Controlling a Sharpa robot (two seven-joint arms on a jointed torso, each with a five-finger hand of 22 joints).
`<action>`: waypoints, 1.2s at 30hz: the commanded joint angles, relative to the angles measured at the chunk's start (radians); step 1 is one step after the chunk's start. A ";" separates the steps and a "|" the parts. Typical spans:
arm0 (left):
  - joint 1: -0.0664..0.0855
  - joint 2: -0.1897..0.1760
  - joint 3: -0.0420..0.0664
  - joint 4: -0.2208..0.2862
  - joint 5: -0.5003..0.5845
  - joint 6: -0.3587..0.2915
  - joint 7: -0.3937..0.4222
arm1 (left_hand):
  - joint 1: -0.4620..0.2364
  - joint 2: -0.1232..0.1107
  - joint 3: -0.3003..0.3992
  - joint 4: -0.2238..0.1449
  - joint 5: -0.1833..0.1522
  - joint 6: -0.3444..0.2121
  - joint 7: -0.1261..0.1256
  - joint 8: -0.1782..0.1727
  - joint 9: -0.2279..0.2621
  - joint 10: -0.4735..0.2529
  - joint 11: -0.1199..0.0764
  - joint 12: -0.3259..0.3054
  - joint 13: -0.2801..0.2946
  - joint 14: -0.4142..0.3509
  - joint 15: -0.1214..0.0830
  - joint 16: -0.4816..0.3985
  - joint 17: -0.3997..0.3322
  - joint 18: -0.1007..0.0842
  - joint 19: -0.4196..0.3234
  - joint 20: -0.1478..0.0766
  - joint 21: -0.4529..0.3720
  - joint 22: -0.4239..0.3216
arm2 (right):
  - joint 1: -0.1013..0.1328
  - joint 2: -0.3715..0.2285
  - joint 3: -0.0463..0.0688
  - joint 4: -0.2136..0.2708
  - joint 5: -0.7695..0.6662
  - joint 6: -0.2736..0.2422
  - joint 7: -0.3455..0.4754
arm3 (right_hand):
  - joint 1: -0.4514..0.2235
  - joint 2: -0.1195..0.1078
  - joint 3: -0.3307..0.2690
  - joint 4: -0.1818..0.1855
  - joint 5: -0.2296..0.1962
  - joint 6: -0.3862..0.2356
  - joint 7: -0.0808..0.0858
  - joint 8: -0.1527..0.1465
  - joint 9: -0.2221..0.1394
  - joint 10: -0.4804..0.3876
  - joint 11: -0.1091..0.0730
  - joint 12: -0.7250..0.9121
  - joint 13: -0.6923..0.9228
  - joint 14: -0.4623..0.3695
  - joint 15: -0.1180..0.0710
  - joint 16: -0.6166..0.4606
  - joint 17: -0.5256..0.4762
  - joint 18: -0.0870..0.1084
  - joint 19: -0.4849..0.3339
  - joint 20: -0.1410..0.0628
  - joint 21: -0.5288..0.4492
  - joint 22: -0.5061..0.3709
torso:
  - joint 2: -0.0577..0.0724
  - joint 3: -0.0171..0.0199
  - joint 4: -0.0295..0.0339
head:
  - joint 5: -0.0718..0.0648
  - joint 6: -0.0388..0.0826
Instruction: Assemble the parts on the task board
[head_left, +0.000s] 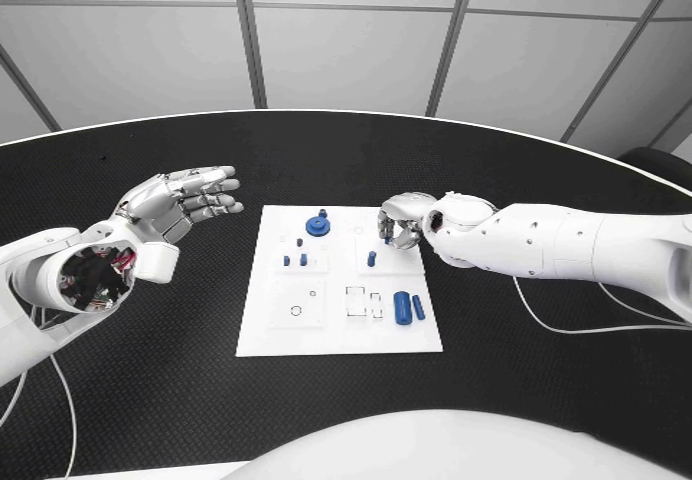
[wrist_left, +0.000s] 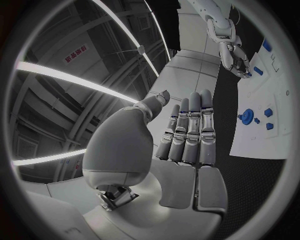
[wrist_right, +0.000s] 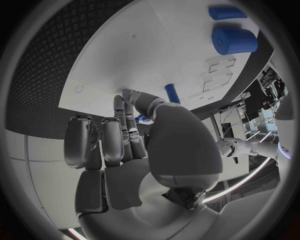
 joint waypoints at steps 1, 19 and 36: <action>0.000 0.000 0.000 -0.001 0.000 0.001 0.000 | 0.012 0.001 -0.006 0.000 -0.004 -0.002 0.003 -0.003 -0.001 -0.008 -0.002 -0.001 -0.001 0.001 0.006 -0.005 0.001 0.010 0.006 -0.002 -0.005 -0.001 | 0.000 0.001 0.000 0.001 0.000 0.000 0.002 | -0.022 0.002 -0.011 0.003 -0.010 0.005 -0.004 0.004 0.003 0.010 0.001 -0.008 0.002 0.063 -0.010 -0.002 0.006 -0.014 0.038 -0.003 0.006 0.058 | -0.001 -0.0006 0.0011 | -0.001 -0.002; 0.000 0.003 0.000 -0.009 0.000 0.004 -0.005 | 0.013 0.001 -0.007 -0.001 -0.004 -0.004 0.004 -0.004 -0.002 -0.010 -0.001 -0.001 -0.001 0.000 0.006 -0.007 0.001 0.010 0.006 -0.001 -0.007 -0.003 | 0.000 -0.014 0.000 0.013 0.000 0.006 -0.003 | -0.038 0.005 -0.026 0.014 -0.017 0.014 -0.011 0.011 0.014 0.023 -0.004 -0.014 0.003 0.060 -0.014 -0.013 -0.011 -0.023 0.048 -0.005 0.043 0.093 | 0.001 -0.0005 -0.0001 | -0.001 -0.001; 0.000 0.009 0.000 -0.025 0.001 0.005 -0.007 | 0.013 0.002 -0.009 -0.001 -0.004 -0.006 0.005 -0.005 -0.002 -0.012 0.000 -0.001 -0.002 -0.001 0.007 -0.008 0.001 0.010 0.006 -0.001 -0.009 -0.004 | 0.000 -0.076 0.001 0.096 0.000 -0.045 -0.011 | -0.038 0.008 -0.028 0.016 -0.013 0.016 -0.013 0.013 0.018 0.028 -0.006 -0.016 0.004 0.059 -0.016 -0.015 -0.015 -0.025 0.051 -0.006 0.053 0.103 | -0.001 -0.0015 -0.0007 | -0.004 0.001</action>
